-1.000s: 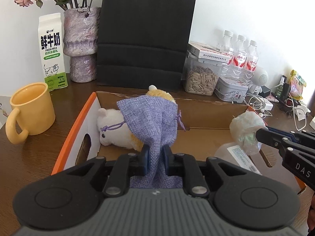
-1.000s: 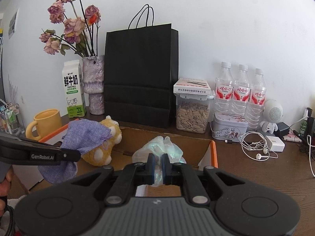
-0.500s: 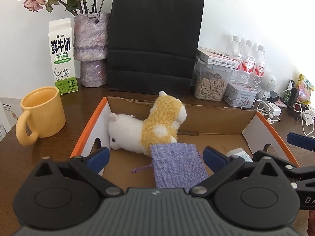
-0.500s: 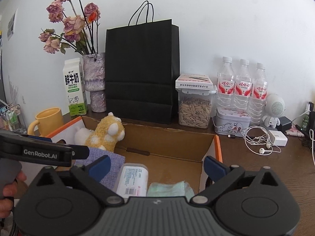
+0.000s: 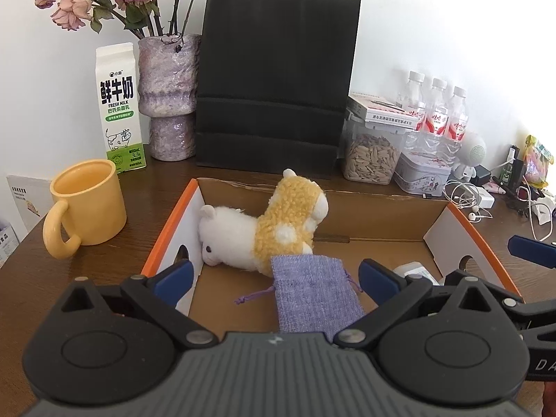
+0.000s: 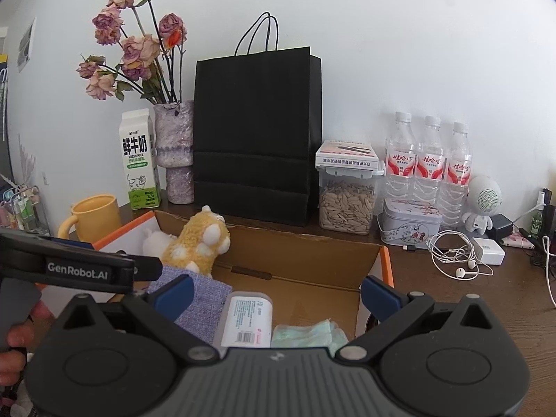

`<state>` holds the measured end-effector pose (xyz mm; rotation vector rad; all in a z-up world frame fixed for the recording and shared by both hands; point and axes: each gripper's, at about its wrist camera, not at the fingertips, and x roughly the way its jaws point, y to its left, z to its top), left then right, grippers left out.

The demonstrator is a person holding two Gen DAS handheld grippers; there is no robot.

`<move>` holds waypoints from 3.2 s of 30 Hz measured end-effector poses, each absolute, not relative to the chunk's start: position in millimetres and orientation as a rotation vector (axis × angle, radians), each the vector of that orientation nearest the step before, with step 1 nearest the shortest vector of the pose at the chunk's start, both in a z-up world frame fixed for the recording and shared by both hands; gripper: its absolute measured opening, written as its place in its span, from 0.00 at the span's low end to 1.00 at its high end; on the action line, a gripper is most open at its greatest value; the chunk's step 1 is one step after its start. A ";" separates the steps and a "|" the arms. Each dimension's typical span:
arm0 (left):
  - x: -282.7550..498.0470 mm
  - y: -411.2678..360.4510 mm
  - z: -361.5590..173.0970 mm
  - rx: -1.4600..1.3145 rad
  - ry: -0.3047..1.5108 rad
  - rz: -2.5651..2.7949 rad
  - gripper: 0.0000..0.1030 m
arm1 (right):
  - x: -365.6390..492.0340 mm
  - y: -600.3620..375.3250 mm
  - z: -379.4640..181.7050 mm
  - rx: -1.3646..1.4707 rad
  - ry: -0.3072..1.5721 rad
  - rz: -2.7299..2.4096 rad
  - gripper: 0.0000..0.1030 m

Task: Organize objects
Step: 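Withdraw the left tool from the box while the right tool grasps the navy glasses case, then lift the glasses case with the right tool while the left tool grasps a white bottle cap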

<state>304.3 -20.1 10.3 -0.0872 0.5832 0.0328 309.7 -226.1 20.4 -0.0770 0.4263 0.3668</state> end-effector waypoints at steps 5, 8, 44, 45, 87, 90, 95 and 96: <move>291.8 -17.6 11.2 -0.076 0.613 0.025 1.00 | 294.3 -228.7 24.2 -0.075 0.422 0.365 1.00; 281.5 -15.5 11.3 -0.059 0.630 0.036 1.00 | 283.3 -230.7 25.5 -0.073 0.424 0.364 1.00; 140.5 23.3 -14.0 -0.021 0.779 0.087 1.00 | 147.2 -242.3 -20.0 -0.166 0.633 0.347 1.00; 138.1 24.2 -15.3 -0.020 0.781 0.090 1.00 | 145.1 -243.0 -22.3 -0.167 0.641 0.344 1.00; 102.8 37.1 -38.6 -0.055 0.848 0.062 1.00 | 121.4 -245.0 -35.1 -0.104 0.642 0.355 0.60; 103.3 24.3 -36.8 -0.047 0.851 0.020 1.00 | 119.0 -248.4 -30.0 -0.101 0.622 0.361 0.60; 103.4 -0.4 -37.8 -0.018 0.857 -0.036 1.00 | 117.4 -256.7 -26.1 -0.092 0.605 0.362 0.60; 103.2 -3.8 -37.6 -0.016 0.856 -0.042 1.00 | 117.3 -257.9 -25.8 -0.092 0.603 0.364 0.60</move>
